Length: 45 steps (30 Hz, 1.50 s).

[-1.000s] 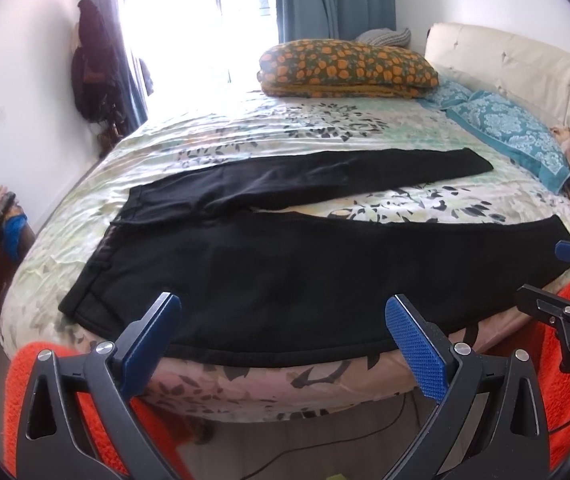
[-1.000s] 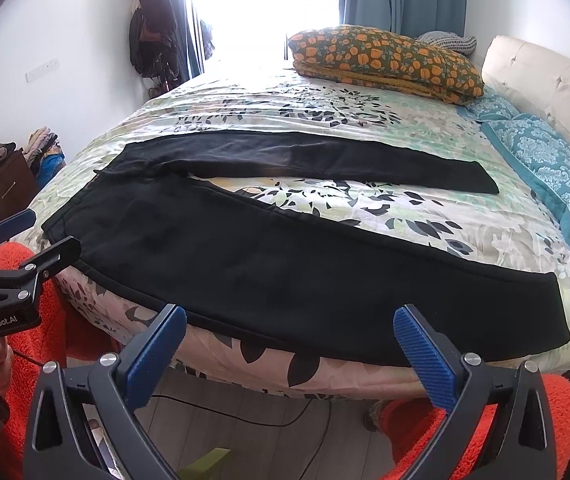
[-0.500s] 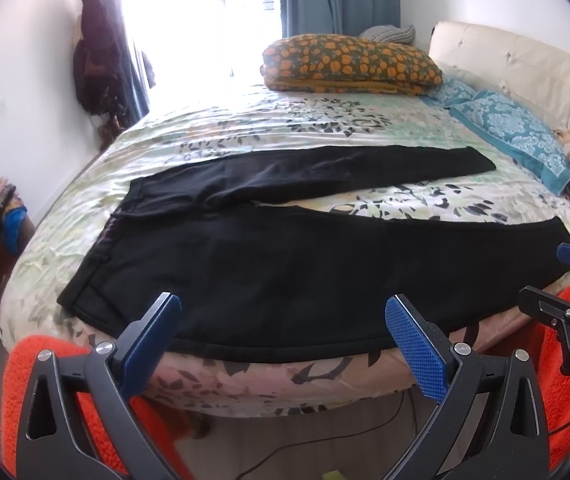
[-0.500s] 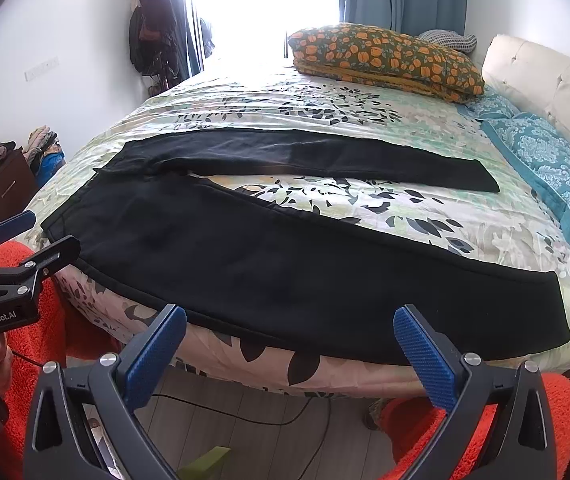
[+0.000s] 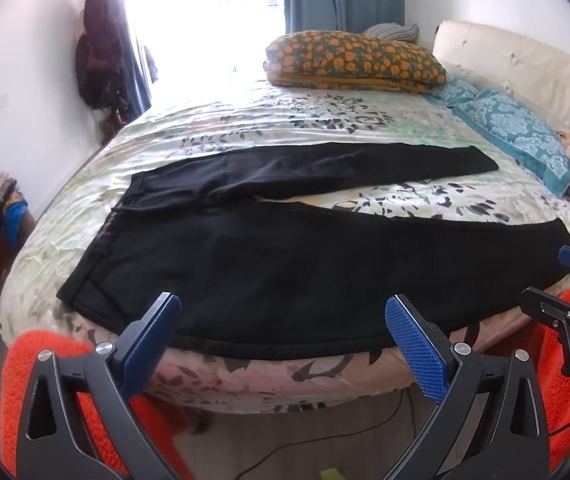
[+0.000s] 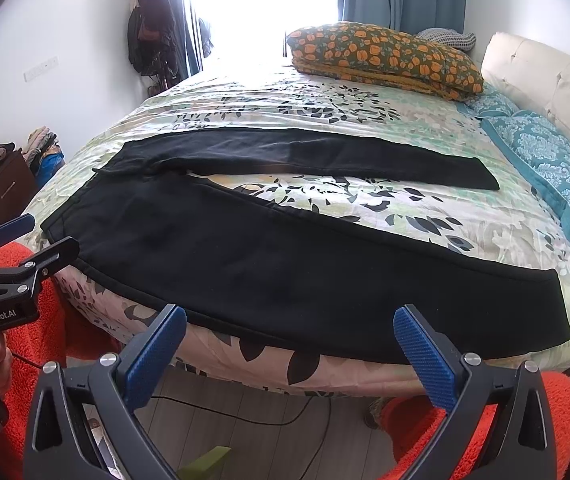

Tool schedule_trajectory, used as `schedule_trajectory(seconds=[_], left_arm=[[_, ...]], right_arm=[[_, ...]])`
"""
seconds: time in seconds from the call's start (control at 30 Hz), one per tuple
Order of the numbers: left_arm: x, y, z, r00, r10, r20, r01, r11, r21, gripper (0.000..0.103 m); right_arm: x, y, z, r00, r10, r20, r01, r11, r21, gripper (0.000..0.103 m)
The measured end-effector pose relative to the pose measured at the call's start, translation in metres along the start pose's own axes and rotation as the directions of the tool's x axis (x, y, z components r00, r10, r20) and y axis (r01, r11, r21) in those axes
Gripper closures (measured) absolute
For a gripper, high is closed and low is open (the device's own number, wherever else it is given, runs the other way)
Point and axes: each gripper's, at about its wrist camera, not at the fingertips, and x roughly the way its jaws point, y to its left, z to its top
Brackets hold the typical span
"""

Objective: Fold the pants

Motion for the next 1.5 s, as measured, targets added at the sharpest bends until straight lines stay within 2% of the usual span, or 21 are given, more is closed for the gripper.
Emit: schedule_trajectory(seconds=[0.8, 1.03, 1.17, 1.5], left_arm=[[0.001, 0.002, 0.000, 1.000, 0.004, -0.005, -0.004, 1.000, -0.009, 0.001], [-0.003, -0.004, -0.001, 1.000, -0.002, 0.016, 0.001, 1.000, 0.022, 0.001], [0.000, -0.004, -0.001, 1.000, -0.005, -0.001, 0.005, 1.000, 0.017, 0.001], [0.003, -0.001, 0.000, 1.000, -0.003, -0.017, 0.003, 1.000, 0.000, 0.001]], right_arm=[[0.001, 0.001, -0.001, 1.000, 0.000, 0.000, 0.000, 1.000, 0.000, 0.000], [-0.009, 0.006, 0.002, 0.998, -0.004, 0.065, 0.006, 1.000, -0.018, 0.000], [-0.004, 0.008, 0.002, 0.999, 0.003, 0.037, -0.002, 0.999, -0.034, 0.000], [-0.002, 0.005, 0.002, 0.999, 0.004, 0.033, -0.004, 1.000, -0.026, 0.000]])
